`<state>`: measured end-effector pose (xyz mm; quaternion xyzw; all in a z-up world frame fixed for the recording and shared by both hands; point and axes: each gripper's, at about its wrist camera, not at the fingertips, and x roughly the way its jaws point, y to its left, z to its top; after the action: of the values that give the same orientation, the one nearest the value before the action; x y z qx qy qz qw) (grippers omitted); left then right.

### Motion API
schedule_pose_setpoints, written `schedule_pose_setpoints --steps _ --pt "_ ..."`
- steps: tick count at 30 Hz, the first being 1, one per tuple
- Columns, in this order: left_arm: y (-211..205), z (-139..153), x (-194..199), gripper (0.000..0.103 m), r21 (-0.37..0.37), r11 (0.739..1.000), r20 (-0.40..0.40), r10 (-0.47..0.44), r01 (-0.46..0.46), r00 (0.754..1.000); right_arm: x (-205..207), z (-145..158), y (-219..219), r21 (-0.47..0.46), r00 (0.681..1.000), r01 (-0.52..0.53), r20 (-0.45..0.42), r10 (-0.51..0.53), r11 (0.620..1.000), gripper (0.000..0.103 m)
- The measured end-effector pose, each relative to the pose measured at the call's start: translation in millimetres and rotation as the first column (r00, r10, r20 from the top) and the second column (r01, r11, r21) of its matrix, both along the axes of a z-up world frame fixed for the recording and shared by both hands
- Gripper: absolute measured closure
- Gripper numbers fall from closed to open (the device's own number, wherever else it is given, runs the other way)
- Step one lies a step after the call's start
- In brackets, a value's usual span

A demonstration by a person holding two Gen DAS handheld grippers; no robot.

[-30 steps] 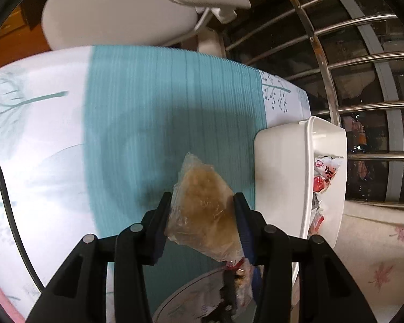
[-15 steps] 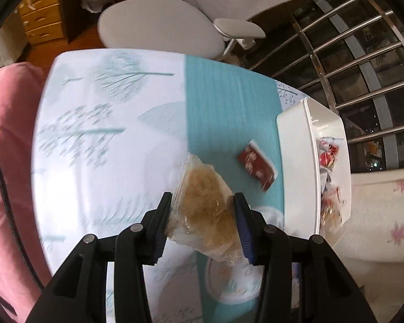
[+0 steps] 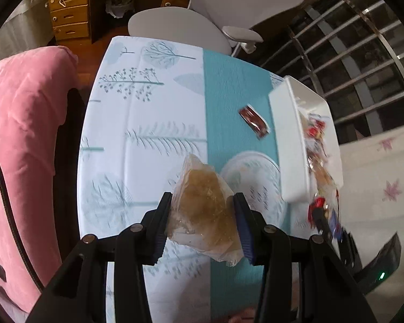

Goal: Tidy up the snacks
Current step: 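Lift the puffed-snack bag with the left gripper while the right gripper carries the nut bag over the tray, then open both grippers to drop the two bags into the tray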

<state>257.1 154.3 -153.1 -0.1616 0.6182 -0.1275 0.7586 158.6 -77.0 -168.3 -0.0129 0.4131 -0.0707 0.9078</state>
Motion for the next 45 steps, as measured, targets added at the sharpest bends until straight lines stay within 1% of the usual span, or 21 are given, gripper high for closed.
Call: schedule_pose_setpoints --steps 5,6,10,15,19,24,27,30,34,37,38,39,40,41,42,43,45 --pt "-37 24 -33 0.06 0.011 0.999 0.022 -0.043 0.042 0.999 -15 20 -31 0.005 1.0 0.0 0.013 0.0 1.0 0.07" --pt "-50 29 -39 0.06 0.015 0.998 0.031 -0.057 0.056 0.998 -17 24 -40 0.008 1.0 -0.001 0.015 0.0 1.0 0.07" --pt "-96 41 -51 0.06 0.025 0.996 0.057 -0.093 0.091 0.994 -19 39 -73 0.006 1.0 -0.013 0.025 0.012 1.0 0.07" --pt "-160 54 -55 0.059 0.003 0.992 0.091 -0.125 0.125 0.988 -18 54 -118 -0.003 0.998 -0.051 0.042 0.051 0.999 0.07" --pt "-214 66 -49 0.059 0.0 0.987 0.145 -0.157 0.158 0.977 -14 59 -147 -0.015 0.995 -0.09 0.047 0.091 0.996 0.07" --pt "-271 75 -34 0.059 -0.002 0.984 0.2 -0.176 0.18 0.964 -3 61 -185 -0.025 0.991 -0.125 0.053 0.126 0.992 0.07" --pt "-296 78 -24 0.059 -0.002 0.982 0.218 -0.185 0.19 0.958 4 61 -205 -0.026 0.987 -0.152 0.051 0.153 0.988 0.07" --pt "-321 80 -12 0.059 0.022 0.979 0.245 -0.202 0.203 0.948 14 61 -222 -0.019 0.982 -0.182 0.052 0.183 0.983 0.07" --pt "-343 79 5 0.059 0.049 0.978 0.262 -0.21 0.204 0.942 26 60 -236 0.002 0.976 -0.209 0.053 0.209 0.978 0.07" --pt "-355 75 17 0.058 0.056 0.977 0.264 -0.212 0.204 0.941 33 57 -242 -0.009 0.971 -0.234 0.056 0.234 0.972 0.069" --pt "-358 74 19 0.051 0.063 0.976 0.265 -0.217 0.207 0.94 37 55 -244 -0.008 0.968 -0.242 0.058 0.243 0.97 0.069" --pt "-361 72 22 0.035 0.085 0.976 0.261 -0.216 0.201 0.941 39 54 -245 -0.004 0.967 -0.25 0.058 0.25 0.968 0.069" --pt "-361 70 24 0.026 0.102 0.976 0.255 -0.212 0.191 0.943 42 53 -246 0.003 0.964 -0.259 0.057 0.259 0.966 0.068" --pt "-362 69 25 0.019 0.119 0.976 0.248 -0.206 0.181 0.947 44 53 -246 0.003 0.964 -0.26 0.053 0.26 0.966 0.057" --pt "-362 66 27 0.019 0.13 0.976 0.234 -0.202 0.175 0.951 46 51 -246 -0.001 0.966 -0.255 0.047 0.255 0.967 0.044" --pt "-361 64 29 0.019 0.13 0.977 0.222 -0.197 0.172 0.955 46 51 -246 0.0 0.966 -0.254 0.049 0.253 0.967 0.041" --pt "-355 60 31 0.019 0.126 0.98 0.201 -0.177 0.154 0.963 43 52 -247 0.018 0.962 -0.265 0.069 0.263 0.964 0.041"
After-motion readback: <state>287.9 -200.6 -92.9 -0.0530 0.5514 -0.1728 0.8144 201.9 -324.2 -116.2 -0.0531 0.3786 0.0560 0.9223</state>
